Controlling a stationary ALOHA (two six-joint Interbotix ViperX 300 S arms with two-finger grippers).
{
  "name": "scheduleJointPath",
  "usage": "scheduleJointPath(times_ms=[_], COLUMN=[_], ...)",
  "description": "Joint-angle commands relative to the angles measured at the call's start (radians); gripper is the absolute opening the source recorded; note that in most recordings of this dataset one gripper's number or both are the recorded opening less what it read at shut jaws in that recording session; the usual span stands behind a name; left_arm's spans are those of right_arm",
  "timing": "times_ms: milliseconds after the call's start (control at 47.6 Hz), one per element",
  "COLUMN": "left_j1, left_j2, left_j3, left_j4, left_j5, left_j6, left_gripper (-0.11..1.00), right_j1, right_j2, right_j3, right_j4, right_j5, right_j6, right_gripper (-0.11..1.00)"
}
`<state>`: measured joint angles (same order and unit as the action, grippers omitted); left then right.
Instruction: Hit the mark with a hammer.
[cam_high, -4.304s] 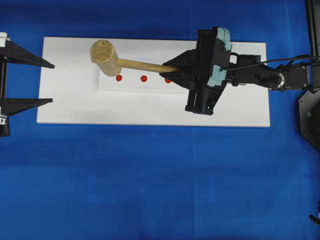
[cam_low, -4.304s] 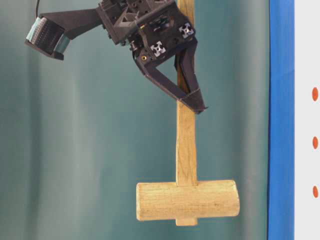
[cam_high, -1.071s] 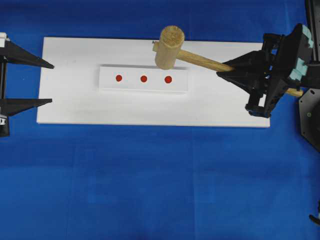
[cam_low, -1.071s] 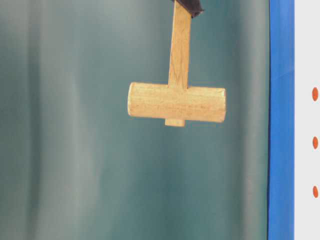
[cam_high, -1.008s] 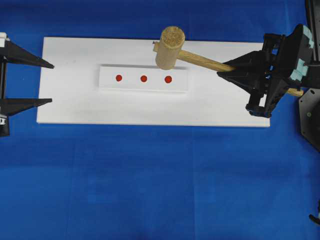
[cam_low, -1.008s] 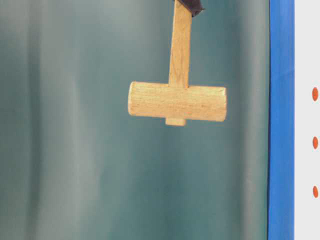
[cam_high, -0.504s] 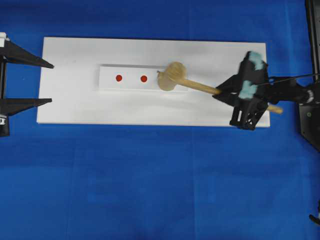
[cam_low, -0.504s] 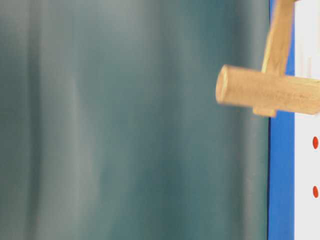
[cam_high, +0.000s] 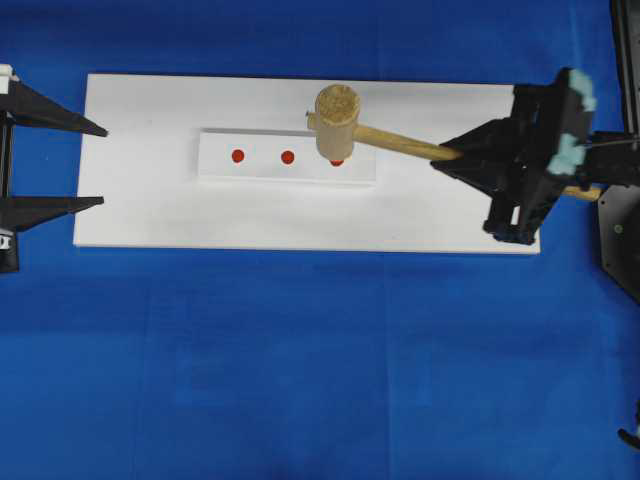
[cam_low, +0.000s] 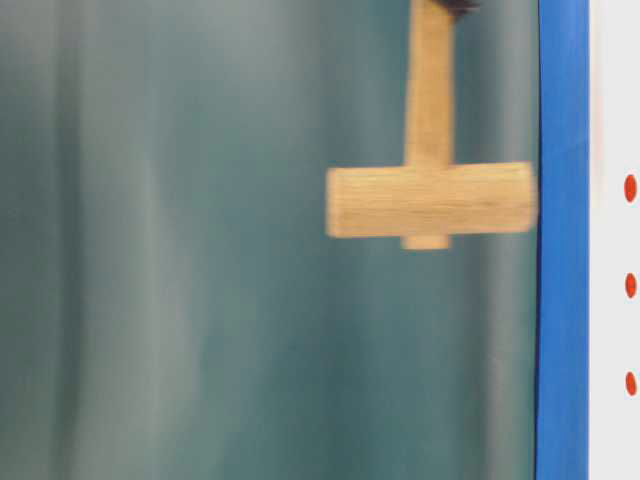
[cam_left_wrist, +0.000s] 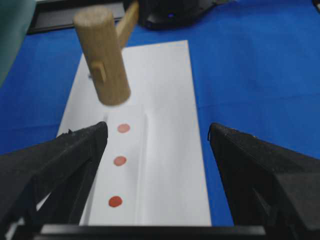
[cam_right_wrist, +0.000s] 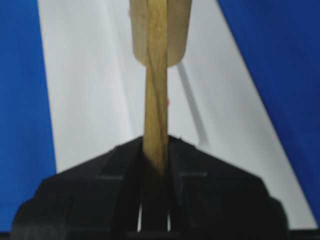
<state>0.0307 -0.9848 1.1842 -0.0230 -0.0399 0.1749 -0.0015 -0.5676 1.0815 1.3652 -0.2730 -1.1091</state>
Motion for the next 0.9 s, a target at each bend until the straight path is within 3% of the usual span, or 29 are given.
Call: scheduleJointPath(times_ms=[0,399,882], left_j1=[-0.002,-0.002,-0.002], left_j2=[0.003,0.005,0.012], left_j3=[-0.009,-0.009,-0.006], left_j4=[-0.003,-0.003,-0.003], left_j5=[-0.006,-0.005,-0.006], left_j6=[-0.002,-0.002,-0.002], left_gripper=[0.8,0.8,0.8], right_j1=[0.002,0.003,0.012], right_j2=[-0.017,0.058,0.321], right_j3=[-0.025,-0.074,-0.322], right_j4=[-0.015,-0.021,-0.087], right_j5=[-0.005,-0.003,0.048], right_j6=[-0.002,-0.003,-0.003], right_gripper=[0.02,0.02,0.02])
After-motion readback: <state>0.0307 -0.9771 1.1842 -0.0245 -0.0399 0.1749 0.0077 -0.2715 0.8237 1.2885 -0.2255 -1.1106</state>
